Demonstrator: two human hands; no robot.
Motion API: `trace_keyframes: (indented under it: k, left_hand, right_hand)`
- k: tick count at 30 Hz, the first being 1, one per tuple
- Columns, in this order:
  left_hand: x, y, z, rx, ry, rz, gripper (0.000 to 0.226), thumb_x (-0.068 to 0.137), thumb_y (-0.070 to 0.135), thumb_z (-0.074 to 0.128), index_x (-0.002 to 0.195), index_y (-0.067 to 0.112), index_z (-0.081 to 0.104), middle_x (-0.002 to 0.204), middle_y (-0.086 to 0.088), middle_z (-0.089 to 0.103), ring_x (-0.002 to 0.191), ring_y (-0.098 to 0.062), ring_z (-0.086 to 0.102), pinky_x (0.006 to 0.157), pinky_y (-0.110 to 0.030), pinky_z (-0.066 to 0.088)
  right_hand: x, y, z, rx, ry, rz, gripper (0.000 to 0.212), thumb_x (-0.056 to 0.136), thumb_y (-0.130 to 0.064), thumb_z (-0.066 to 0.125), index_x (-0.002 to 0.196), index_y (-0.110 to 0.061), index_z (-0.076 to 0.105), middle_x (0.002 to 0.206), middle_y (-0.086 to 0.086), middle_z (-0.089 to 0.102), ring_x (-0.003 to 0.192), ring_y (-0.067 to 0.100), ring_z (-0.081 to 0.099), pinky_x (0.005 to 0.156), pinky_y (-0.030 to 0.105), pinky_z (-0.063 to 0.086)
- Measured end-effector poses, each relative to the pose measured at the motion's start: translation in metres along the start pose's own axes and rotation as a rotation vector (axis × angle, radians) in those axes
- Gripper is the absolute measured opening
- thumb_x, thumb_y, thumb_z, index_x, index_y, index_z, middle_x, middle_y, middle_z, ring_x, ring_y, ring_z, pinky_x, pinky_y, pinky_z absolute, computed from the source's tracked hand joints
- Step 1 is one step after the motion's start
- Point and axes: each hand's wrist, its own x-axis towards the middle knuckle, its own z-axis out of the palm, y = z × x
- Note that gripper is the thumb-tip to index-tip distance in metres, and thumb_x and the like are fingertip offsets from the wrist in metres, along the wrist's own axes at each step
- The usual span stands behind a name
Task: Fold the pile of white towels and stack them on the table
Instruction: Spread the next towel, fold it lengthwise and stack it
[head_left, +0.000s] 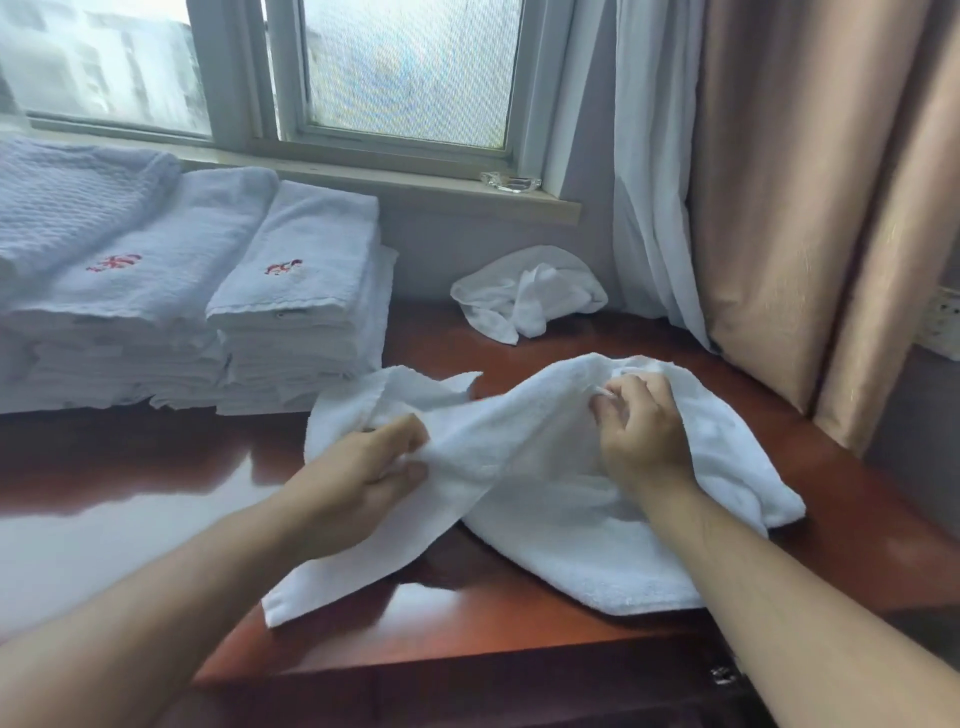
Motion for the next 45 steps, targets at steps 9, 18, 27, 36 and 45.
trace_keyframes:
  k: [9,18,27,36,45]
  left_hand:
    - [0.031,0.031,0.005,0.556,-0.253,0.024,0.042,0.081,0.075,0.053,0.112,0.047,0.062,0.100,0.026,0.053,0.104,-0.004,0.049,0.086,-0.026,0.042]
    - [0.037,0.009,0.037,0.451,-0.257,-0.118,0.112,0.059,0.102,0.037,0.152,0.040,0.028,0.160,0.017,0.026,0.147,-0.010,0.023,0.118,-0.036,0.022]
    - [0.039,-0.015,0.039,0.347,0.157,-0.095,0.088,0.077,0.082,0.035,0.145,0.027,0.045,0.138,0.002,0.055,0.131,-0.020,0.041,0.112,-0.035,0.031]
    - [0.022,0.013,0.032,0.522,-0.124,-0.071,0.097,0.047,0.089,0.047,0.130,0.039,0.040,0.127,0.019,0.053,0.117,-0.009,0.046,0.095,-0.027,0.041]
    - [0.040,0.018,0.020,0.585,-0.296,-0.273,0.087,0.070,0.093,0.025,0.121,0.028,0.053,0.128,0.006,0.058,0.125,-0.019,0.048,0.099,-0.040,0.043]
  right_hand:
    - [0.036,-0.039,-0.020,-0.572,-0.644,0.593,0.082,0.089,-0.081,0.018,0.087,-0.017,0.068,0.088,0.012,0.072,0.086,0.032,0.068,0.087,0.042,0.053]
    - [0.070,-0.028,0.003,-0.137,-0.590,0.826,0.038,0.102,-0.024,0.047,0.129,0.000,0.057,0.127,0.018,0.062,0.114,0.036,0.061,0.089,0.038,0.049]
    - [0.041,-0.033,-0.036,0.842,0.493,0.953,0.061,0.069,-0.020,0.055,0.129,-0.010,0.061,0.105,0.002,0.071,0.090,0.024,0.072,0.075,0.034,0.059]
    - [-0.008,-0.020,-0.042,-0.342,0.323,0.519,0.072,0.079,-0.008,0.068,0.146,-0.012,0.043,0.148,0.013,0.042,0.134,0.033,0.041,0.108,0.045,0.036]
    - [0.017,-0.045,-0.012,-0.833,-0.821,0.310,0.024,0.101,-0.016,0.045,0.103,-0.017,0.069,0.089,-0.001,0.063,0.084,0.016,0.056,0.075,0.031,0.042]
